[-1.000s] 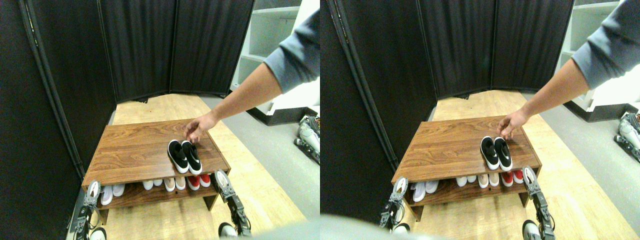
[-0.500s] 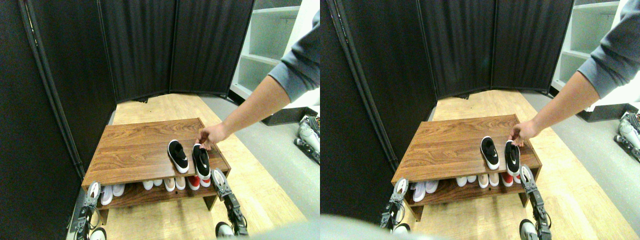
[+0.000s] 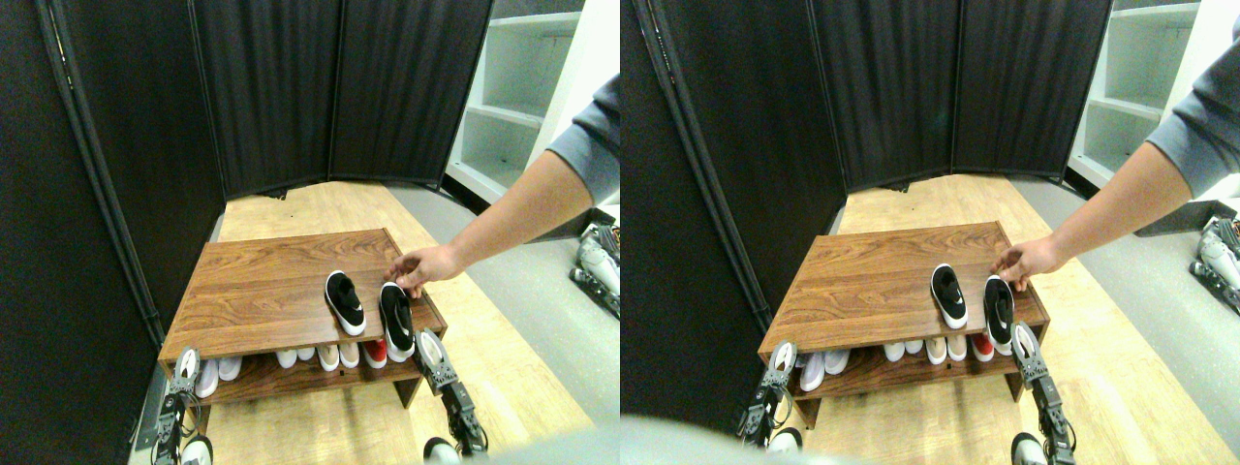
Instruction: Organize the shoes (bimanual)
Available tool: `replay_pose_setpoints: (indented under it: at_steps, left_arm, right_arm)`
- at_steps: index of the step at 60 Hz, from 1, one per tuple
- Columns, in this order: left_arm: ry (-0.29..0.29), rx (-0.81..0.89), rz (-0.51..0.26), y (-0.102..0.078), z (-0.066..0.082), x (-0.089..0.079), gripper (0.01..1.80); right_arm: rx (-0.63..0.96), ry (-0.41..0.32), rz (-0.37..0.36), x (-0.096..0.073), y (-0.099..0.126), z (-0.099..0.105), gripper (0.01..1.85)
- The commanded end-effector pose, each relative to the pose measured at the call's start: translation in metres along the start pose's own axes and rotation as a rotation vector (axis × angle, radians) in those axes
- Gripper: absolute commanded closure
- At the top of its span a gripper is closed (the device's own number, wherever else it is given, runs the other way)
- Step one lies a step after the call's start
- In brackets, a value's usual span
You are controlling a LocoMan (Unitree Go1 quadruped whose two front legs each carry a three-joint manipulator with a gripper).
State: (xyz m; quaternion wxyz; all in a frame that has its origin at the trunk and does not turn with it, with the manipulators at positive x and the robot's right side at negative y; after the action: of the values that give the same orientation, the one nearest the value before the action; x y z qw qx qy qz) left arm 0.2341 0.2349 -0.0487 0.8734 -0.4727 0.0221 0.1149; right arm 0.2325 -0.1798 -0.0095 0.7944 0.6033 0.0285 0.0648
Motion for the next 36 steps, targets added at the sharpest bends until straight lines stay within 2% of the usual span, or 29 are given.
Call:
replay_pose_setpoints:
  at_steps: [1, 11, 13, 14, 15, 16, 17, 19, 20, 25, 36]
  left_arm:
    - [0.0, 0.007, -0.047, -0.009, 0.002, 0.001, 1.8]
    - [0.004, -0.011, -0.043, -0.008, 0.003, 0.001, 1.8]
    - [-0.002, -0.002, -0.041, -0.008, 0.003, 0.001, 1.8]
    - [0.0, -0.004, -0.042, -0.008, 0.003, 0.001, 1.8]
    - [0.004, -0.011, -0.044, -0.008, 0.003, 0.001, 1.8]
    - [0.004, -0.011, -0.044, -0.008, 0.003, 0.001, 1.8]
    - [0.003, -0.011, -0.045, -0.008, 0.003, 0.001, 1.8]
    - [0.001, -0.005, -0.043, -0.008, 0.003, 0.001, 1.8]
    - [0.002, 0.0, -0.044, -0.008, 0.003, 0.001, 1.8]
    - [0.001, 0.005, -0.046, -0.008, 0.003, 0.001, 1.8]
    - [0.004, -0.003, -0.048, -0.006, 0.006, 0.002, 1.8]
  right_arm:
    - [0.008, -0.029, -0.017, -0.003, 0.004, 0.0, 1.85]
    - [0.043, -0.019, -0.051, -0.01, -0.002, -0.004, 1.84]
    - [0.005, -0.037, -0.097, -0.012, -0.003, -0.005, 1.5]
    - [-0.005, -0.041, -0.108, -0.013, -0.003, -0.006, 1.4]
    - [-0.023, -0.046, -0.125, -0.014, -0.004, -0.006, 1.17]
    - [-0.023, -0.046, -0.125, -0.014, -0.004, -0.006, 1.17]
    - [-0.031, -0.045, -0.128, -0.014, -0.004, -0.006, 1.06]
    - [-0.042, -0.034, -0.13, -0.014, -0.006, -0.007, 0.67]
    - [-0.044, -0.03, -0.134, -0.014, -0.007, -0.008, 0.53]
    - [-0.078, -0.001, -0.146, -0.01, -0.014, -0.009, 0.24]
    - [-0.005, 0.01, -0.175, 0.005, -0.032, -0.013, 0.17]
